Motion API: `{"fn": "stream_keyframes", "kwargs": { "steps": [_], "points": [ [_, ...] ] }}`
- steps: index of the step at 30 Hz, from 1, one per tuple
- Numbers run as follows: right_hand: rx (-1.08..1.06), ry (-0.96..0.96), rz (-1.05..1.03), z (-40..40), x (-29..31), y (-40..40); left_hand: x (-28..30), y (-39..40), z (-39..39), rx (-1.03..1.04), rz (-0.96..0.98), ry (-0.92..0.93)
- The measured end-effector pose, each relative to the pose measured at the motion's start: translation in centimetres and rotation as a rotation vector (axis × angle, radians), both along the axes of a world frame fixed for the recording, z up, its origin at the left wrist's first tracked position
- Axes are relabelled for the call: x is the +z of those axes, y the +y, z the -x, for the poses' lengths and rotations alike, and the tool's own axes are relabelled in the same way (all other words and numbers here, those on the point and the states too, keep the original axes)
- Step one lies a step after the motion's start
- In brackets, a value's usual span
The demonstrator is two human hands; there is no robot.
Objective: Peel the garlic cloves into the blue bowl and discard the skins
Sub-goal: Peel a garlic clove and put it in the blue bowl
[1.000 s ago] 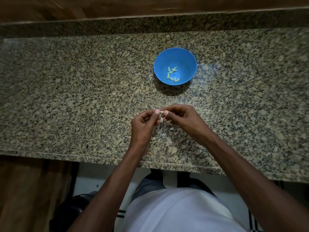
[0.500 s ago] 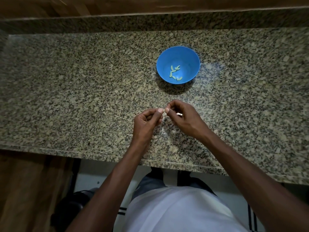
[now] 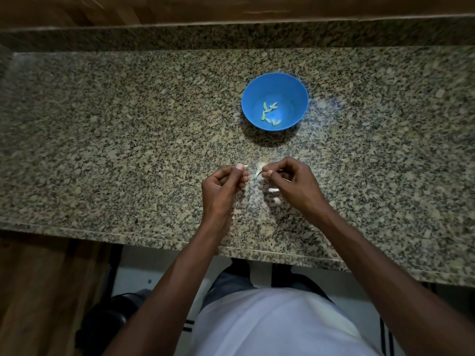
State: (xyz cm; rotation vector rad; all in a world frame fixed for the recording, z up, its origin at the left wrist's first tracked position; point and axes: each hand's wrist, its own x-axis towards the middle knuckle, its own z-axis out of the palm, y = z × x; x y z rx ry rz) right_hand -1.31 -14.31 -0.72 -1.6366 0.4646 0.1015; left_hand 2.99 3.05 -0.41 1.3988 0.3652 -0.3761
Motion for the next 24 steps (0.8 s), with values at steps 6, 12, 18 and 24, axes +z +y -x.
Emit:
{"fn": "stream_keyframes", "kwargs": {
  "steps": [6,12,18,24],
  "points": [
    [0.027,0.053,0.283,1.5,-0.7,-2.8,-0.6,0.3,0.0,-0.052,-0.017,0.014],
    [0.088,-0.014,0.492,1.8,-2.0,-4.0,-1.3,-0.4,-0.1,-0.183,-0.121,0.025],
    [0.13,0.022,0.158,0.8,-0.3,-4.0,-1.0,-2.6,-0.5,-0.387,-0.199,-0.079],
    [0.05,0.019,0.078,0.3,-0.1,-4.4,-1.0,-4.7,-1.4,-0.421,-0.221,-0.119]
  ]
}}
